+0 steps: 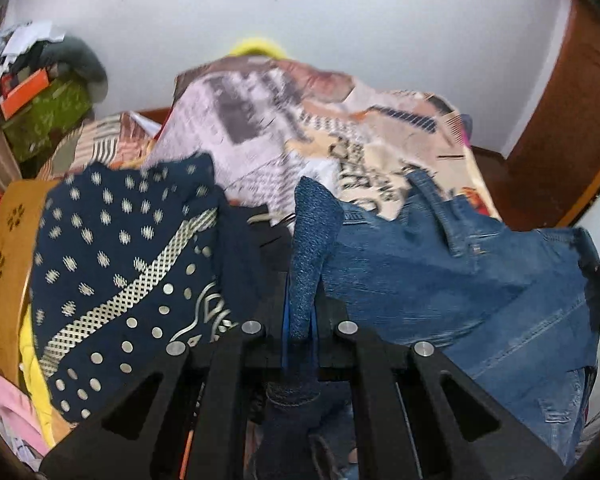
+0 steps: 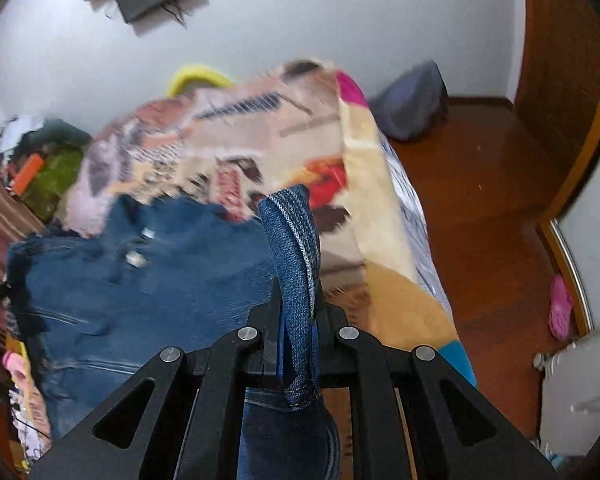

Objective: Fold large clothes

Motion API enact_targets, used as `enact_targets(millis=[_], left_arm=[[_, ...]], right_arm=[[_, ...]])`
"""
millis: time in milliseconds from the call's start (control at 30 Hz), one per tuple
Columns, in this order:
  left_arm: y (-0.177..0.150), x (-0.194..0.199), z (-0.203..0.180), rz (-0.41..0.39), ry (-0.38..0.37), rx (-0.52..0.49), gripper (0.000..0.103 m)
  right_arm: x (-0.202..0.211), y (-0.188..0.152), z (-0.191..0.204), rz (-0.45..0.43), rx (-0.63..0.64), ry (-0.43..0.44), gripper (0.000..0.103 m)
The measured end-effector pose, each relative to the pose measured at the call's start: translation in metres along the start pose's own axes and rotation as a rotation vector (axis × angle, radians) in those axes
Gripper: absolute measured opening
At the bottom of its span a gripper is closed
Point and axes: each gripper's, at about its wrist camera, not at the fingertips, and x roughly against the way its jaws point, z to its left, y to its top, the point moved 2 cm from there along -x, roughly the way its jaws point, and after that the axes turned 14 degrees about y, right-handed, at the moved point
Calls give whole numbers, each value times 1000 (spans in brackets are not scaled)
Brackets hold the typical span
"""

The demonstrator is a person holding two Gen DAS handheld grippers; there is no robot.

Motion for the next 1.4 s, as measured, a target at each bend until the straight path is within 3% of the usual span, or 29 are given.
enact_targets(millis=[233,333,400,500,733,767,833,1033,1167,1400], left_arm=[[-12,-16,-3,13,72,-31,10],[-16,-16,-6,19,105,-51,21],[-20,-12,-5,25,116,-56,40],[-27,1,-4,8,139,-67,56],[-54,58,-4,-30,143,-124,73],[-58,65,-4,-33,141,-132,77],[-69,84,-4,-46,124,-145,85],[-96,124,-1,-77,76,-150,88],[-120,141,0,-87,58,-174,88],[-166,135,10,-16,20,-150,88]], right_arm=[[-14,-21,-10,49,51,-85,15],[-12,-28,-2,90,117,-147,26],[-6,-34,1,94,131,-156,33],[18,-42,11,56,128,-135,36],[79,-58,44,-43,133,-71,61],[87,-61,48,-51,142,-67,68],[100,-66,57,-73,160,-63,72],[128,-92,86,-98,252,-87,74],[133,-108,94,-97,246,-65,74],[135,-146,95,-66,226,-80,74]])
